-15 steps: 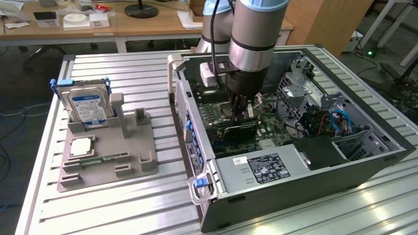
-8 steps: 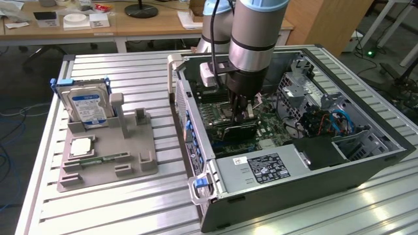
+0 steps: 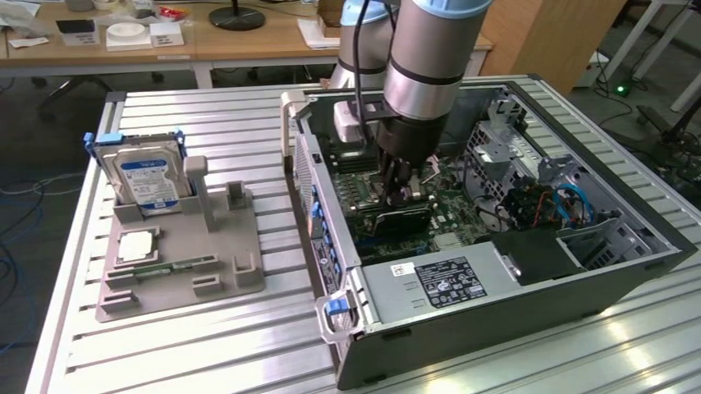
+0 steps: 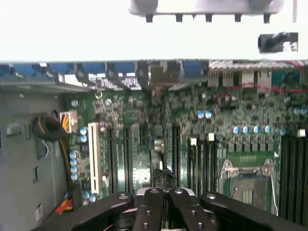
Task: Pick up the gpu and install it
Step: 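Press down on the gpu until it lock into place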
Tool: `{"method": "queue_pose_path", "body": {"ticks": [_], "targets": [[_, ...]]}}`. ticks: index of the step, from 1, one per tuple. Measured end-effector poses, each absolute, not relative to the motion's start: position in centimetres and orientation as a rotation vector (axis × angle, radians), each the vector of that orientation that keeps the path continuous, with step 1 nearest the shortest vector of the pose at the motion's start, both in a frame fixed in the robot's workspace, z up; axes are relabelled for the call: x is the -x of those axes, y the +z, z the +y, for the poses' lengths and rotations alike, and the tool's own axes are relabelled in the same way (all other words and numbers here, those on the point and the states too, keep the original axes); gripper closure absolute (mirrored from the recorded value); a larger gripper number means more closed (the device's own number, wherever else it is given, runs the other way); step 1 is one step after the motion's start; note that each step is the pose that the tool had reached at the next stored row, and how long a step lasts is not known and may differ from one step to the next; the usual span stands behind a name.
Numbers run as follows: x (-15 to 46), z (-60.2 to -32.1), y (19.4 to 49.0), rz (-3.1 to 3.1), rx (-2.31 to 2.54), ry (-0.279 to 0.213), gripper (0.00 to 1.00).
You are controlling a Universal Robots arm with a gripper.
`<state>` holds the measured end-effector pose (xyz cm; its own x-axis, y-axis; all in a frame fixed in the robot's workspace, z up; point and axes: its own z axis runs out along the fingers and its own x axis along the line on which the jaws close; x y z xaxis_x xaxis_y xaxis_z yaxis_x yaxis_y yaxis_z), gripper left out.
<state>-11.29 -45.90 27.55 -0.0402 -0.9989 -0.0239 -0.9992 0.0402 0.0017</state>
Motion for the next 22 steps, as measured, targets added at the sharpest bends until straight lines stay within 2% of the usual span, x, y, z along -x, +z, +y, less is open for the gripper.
{"method": "queue_pose_path", "body": {"ticks": [4,22], "targets": [[11.4,-45.9,27.6,2.252,2.188,0.046,0.9],[13.3,-45.5,27.8,2.199,2.245,0.047,0.9]]}}
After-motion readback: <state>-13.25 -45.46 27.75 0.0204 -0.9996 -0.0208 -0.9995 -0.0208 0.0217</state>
